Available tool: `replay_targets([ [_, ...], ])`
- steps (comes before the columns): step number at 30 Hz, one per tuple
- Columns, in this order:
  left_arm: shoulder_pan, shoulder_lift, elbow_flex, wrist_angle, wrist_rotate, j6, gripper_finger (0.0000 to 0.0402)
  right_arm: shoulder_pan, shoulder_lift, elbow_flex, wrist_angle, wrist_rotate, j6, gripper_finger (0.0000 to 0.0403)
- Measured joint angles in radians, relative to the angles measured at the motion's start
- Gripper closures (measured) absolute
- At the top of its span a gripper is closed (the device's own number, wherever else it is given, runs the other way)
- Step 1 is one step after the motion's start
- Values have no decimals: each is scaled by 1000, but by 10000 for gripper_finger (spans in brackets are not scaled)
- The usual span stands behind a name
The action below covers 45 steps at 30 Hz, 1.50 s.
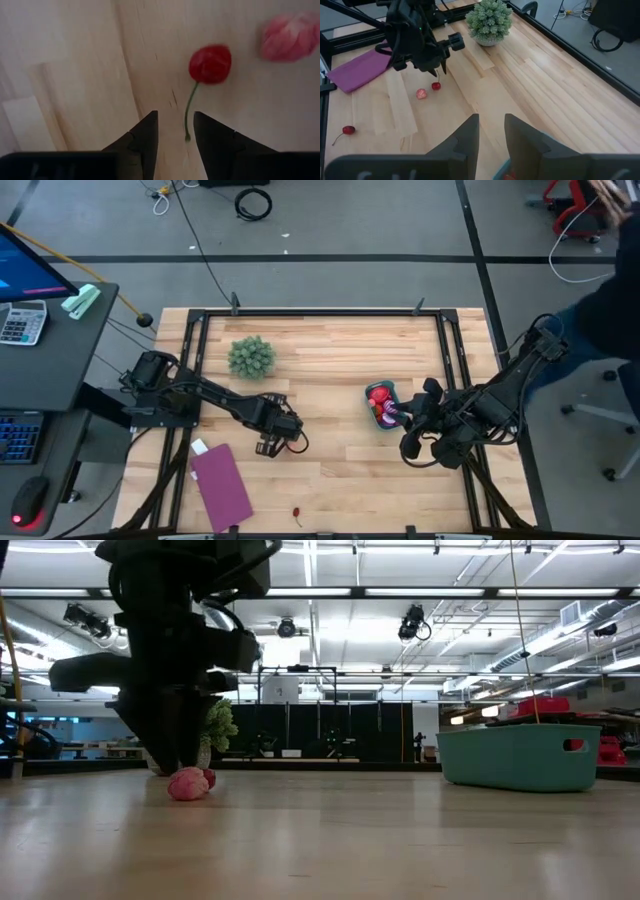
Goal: Pick and placing Produce into tupperware
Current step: Put the cherry in the basket
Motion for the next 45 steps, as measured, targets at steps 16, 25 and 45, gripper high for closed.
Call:
replay_targets([
  [16,-3,6,0,3,1,-1,352,0,0,0,0,0,0,302],
  [25,-2,6,0,206,-10,-10,395,0,0,0,0,0,0,302],
  [45,269,34,1,1321,125,63,394,0,0,0,0,0,-3,302],
])
